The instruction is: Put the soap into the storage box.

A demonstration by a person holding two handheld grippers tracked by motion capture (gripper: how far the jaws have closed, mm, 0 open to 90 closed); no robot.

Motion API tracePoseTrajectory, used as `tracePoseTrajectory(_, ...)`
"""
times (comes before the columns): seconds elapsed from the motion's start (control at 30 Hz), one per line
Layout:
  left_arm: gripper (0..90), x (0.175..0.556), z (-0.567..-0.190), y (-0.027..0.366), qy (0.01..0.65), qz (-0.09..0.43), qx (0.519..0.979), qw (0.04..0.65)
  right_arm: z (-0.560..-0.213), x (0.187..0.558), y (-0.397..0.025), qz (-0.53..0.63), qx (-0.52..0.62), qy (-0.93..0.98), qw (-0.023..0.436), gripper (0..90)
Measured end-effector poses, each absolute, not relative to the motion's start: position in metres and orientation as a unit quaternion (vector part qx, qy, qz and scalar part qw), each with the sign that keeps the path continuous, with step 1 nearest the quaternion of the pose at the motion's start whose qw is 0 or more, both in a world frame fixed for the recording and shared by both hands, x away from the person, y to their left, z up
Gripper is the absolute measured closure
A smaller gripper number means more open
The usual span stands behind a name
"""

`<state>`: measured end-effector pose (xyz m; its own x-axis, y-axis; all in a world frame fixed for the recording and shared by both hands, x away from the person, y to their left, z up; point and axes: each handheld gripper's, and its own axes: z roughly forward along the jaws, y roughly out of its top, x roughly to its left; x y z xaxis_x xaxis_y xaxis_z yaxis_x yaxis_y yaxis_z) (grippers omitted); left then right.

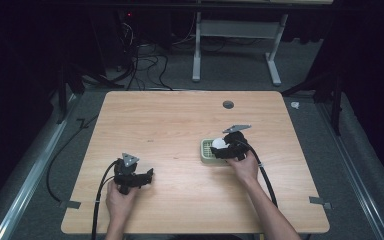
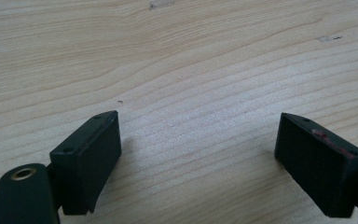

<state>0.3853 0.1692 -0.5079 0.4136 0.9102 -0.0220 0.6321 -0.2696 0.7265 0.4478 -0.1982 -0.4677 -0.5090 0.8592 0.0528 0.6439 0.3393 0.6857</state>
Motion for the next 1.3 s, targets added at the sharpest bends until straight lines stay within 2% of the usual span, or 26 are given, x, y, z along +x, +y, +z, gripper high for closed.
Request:
tracePoseTrajectory(0.5,15.0,0.385,-0.508,0.169,0.501,0.206,0.770,0.338,-0.460,0.446,-0.205,0.359,0.472,0.789,0.159,21.9)
tracePoseTrajectory(1.3,15.0,0.385,-0.508,0.169,0.501,0.206,0.770,0.338,-0.439,0.427,-0.229,0.399,0.477,0.766,0.166,23.1)
